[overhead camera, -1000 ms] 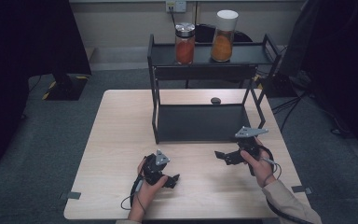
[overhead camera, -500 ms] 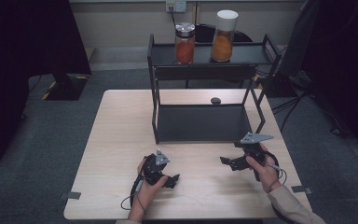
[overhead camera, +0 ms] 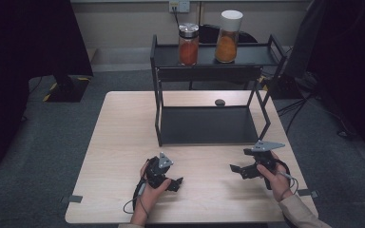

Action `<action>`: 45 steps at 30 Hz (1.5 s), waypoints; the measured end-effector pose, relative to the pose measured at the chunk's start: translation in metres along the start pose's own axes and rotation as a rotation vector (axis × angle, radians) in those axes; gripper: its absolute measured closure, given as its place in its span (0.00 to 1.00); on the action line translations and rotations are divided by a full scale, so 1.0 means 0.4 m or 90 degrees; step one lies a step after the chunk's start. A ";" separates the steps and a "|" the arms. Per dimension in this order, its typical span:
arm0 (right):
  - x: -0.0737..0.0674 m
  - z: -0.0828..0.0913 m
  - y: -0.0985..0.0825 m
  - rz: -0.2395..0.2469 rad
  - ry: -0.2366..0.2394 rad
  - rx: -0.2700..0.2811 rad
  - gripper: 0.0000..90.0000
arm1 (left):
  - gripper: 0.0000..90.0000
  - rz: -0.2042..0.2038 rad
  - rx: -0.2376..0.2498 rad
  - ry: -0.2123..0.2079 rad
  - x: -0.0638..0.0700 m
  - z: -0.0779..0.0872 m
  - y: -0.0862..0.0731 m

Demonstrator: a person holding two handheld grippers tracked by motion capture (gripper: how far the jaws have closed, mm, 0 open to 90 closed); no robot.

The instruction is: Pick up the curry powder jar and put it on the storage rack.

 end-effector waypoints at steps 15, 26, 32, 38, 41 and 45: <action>0.016 0.008 -0.046 -0.002 0.004 -0.002 0.03 | 0.00 0.000 0.000 0.000 0.000 0.000 0.000; 0.033 0.016 -0.077 0.003 -0.002 -0.019 0.03 | 0.00 0.000 0.000 0.000 0.000 0.000 0.000; 0.038 0.017 -0.091 0.007 -0.006 -0.027 0.03 | 0.00 0.000 0.000 0.000 0.000 0.000 0.000; 0.039 0.022 -0.101 0.019 -0.005 -0.033 0.03 | 0.00 0.000 0.000 0.000 0.000 0.000 0.000; 0.040 0.023 -0.105 0.025 -0.008 -0.042 0.03 | 0.00 0.000 0.000 0.000 0.000 0.000 0.000; 0.039 0.025 -0.110 0.035 -0.013 -0.050 0.03 | 0.00 0.000 0.000 0.000 0.000 0.000 0.000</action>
Point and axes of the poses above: each handheld gripper's, and its own axes: z roughly backward along the jaws, y roughly out of its top, x roughly to its right, the point moved 7 cm from there along -z, roughly forward along the jaws, and after that the axes turned 15 degrees about -x, right-handed, at the moved point
